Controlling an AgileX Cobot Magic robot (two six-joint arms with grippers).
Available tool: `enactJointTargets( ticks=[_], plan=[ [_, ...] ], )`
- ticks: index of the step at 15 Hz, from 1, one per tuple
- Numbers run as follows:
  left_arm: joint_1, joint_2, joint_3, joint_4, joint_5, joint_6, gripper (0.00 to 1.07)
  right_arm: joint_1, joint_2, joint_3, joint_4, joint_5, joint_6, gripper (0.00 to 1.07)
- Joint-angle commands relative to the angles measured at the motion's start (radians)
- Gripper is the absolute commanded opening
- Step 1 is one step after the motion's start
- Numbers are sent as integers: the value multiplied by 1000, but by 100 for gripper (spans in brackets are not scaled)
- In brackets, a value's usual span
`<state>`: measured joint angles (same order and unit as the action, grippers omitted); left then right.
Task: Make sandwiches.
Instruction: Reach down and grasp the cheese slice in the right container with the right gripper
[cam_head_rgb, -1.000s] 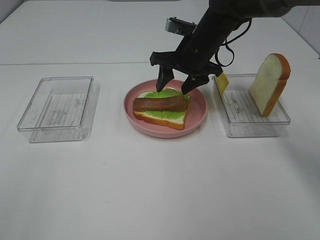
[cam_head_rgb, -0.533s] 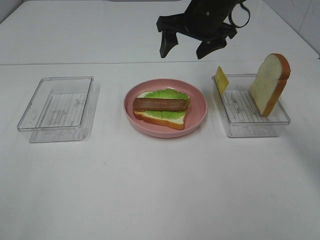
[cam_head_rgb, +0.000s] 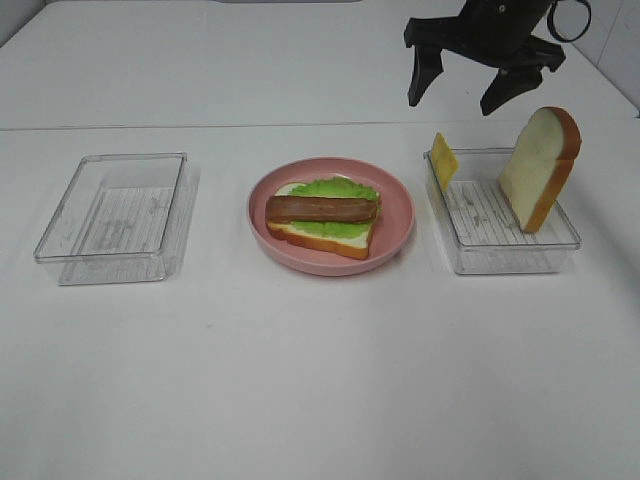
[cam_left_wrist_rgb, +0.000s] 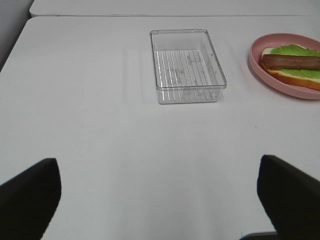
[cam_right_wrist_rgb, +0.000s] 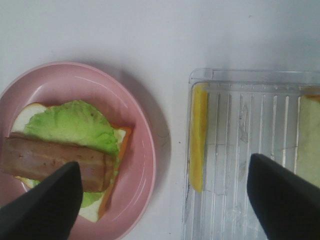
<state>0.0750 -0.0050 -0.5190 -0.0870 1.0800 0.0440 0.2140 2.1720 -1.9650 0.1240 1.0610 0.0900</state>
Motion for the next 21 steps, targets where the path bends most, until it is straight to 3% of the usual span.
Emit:
enactJointTargets(
  ticks=[1,12,15,18,21],
  plan=[
    [2,-19,1,-9,-10,-4,102,-7,44,-5,22,2,-16,86],
    [2,-19,1,-9,-10,-4,102,-7,164,-6,27,-56,-3,80],
    [2,-19,1,-9,-10,-4,102,-7,164,-6,27,-66,6,69],
    [2,-19,1,-9,-10,-4,102,-7,165,-6,23,-61,8,46],
    [2,-19,1,-9,-10,-4,102,-7,165,-6,13,-57,8,31]
  ],
)
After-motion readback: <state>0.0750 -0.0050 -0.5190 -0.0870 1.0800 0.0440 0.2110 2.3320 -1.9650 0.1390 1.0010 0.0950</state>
